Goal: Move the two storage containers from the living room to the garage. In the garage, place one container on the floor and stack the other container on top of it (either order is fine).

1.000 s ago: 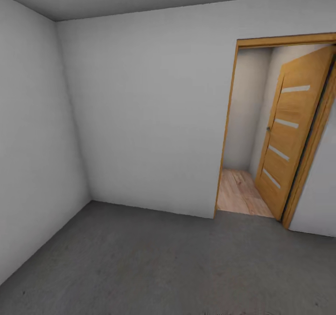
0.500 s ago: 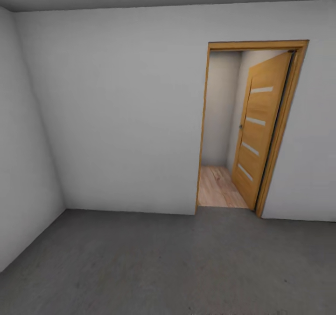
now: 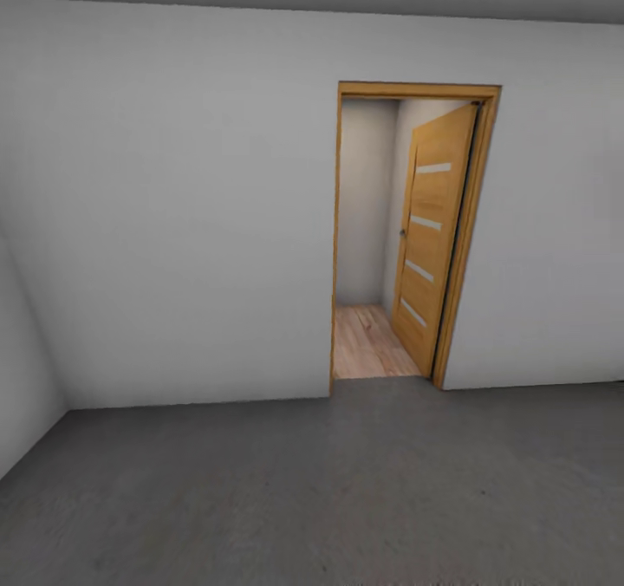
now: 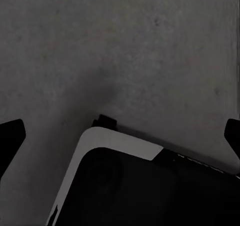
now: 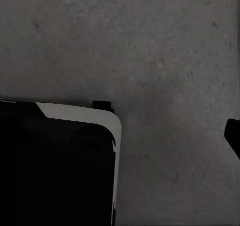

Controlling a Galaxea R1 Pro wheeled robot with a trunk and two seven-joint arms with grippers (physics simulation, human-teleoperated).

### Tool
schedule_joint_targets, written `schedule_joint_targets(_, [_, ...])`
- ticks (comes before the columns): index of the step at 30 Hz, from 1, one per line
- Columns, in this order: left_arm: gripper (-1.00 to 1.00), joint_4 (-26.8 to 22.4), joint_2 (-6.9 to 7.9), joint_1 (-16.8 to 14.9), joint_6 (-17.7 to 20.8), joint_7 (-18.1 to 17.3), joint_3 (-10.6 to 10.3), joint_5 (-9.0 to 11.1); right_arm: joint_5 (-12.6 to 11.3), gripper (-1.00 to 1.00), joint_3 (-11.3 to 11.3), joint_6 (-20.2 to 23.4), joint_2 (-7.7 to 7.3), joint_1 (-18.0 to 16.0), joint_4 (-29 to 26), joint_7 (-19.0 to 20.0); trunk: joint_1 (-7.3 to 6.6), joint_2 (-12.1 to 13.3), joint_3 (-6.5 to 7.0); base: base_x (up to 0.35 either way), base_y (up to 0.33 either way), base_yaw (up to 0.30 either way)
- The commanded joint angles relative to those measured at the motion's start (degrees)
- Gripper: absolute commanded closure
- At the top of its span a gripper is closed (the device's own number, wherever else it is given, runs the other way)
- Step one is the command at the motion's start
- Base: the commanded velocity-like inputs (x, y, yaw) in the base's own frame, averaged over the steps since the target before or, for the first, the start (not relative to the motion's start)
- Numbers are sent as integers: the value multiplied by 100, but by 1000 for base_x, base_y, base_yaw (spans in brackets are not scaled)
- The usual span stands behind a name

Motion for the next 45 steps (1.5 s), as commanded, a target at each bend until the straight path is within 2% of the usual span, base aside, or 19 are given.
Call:
schedule_joint_targets(1, [-100, 5, 1, -1, -16, -13, 44, 5, -41, -100, 48, -28, 4, -8, 18, -1, 1, -7, -9, 0, 0, -300])
schedule_joint_targets(38, [-100, 9, -17, -3, -16, -13, 43, 2, -39, -100, 45, -29, 4, -8, 18, -1, 1, -7, -9, 0, 0, -300])
schedule_joint_targets(45, [-100, 13, -9, -3, 8, -13, 44, 2, -40, -100, 48, -29, 10, -8, 18, -1, 1, -7, -9, 174, 0, -200])
